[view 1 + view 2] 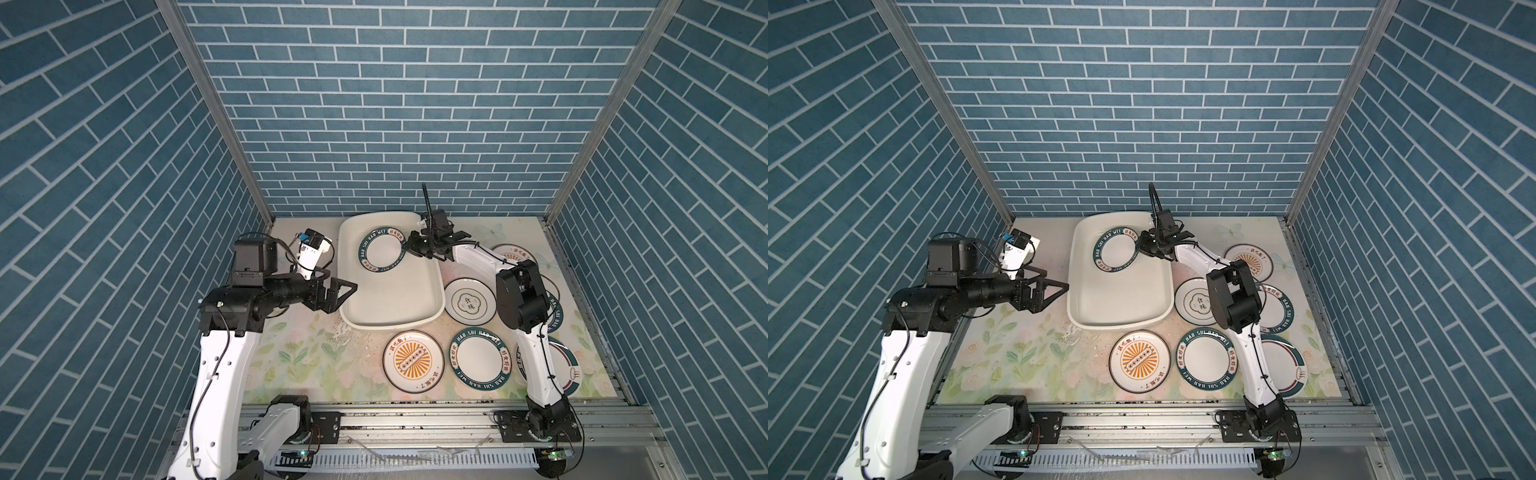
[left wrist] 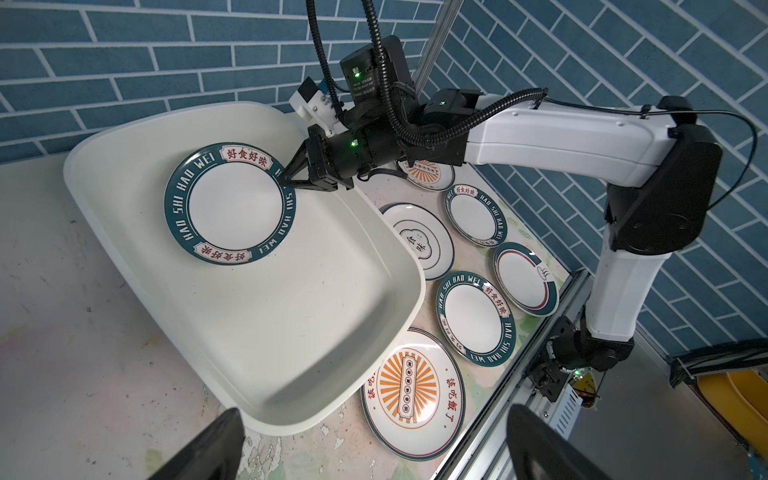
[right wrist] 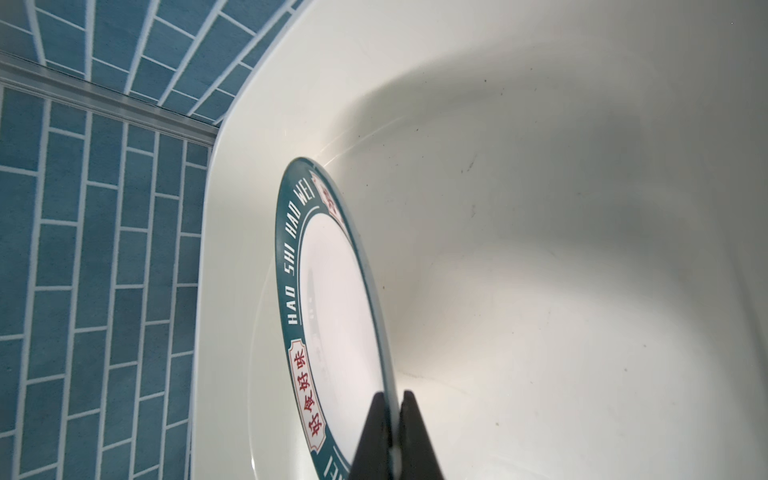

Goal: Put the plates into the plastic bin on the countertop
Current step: 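Carry the held plate over the white bin with the right gripper, then lower the plate into the bin and hold it with the right gripper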

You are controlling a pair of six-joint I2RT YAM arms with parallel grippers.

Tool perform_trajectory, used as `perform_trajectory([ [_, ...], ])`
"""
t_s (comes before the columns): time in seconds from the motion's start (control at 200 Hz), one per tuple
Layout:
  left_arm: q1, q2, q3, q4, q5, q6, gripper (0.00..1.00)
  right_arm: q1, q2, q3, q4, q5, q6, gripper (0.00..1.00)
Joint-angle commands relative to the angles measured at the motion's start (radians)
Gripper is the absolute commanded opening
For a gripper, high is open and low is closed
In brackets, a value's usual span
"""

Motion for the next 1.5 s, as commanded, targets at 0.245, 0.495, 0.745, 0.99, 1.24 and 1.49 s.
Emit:
perform_trajectory([
  [0.245,0.006,-0.035,-0.018,0.006,0.084,-0.001,1.0,-0.001,0.096,0.122,0.059,0.026,0.072,0.02],
  [0.495,0.007,-0.039,-0.021,0.004,0.103,0.004,0.99,-0.013,0.147,0.17,0.073,0.017,0.108,0.02],
  [0.745,0.006,-0.042,-0.019,0.004,0.111,0.004,1.0,-0.016,0.178,0.199,0.063,0.002,0.139,0.03],
  [0.99,0.006,-0.046,-0.016,-0.012,0.116,0.012,0.99,-0.016,0.195,0.201,0.069,-0.023,0.166,0.03],
  [1.24,0.006,-0.057,-0.021,-0.015,0.129,0.014,1.0,-0.016,0.205,0.202,0.073,-0.033,0.181,0.09],
  [1.49,0.006,-0.057,-0.019,-0.013,0.134,0.011,0.99,-0.016,0.208,0.178,0.083,-0.03,0.196,0.1],
])
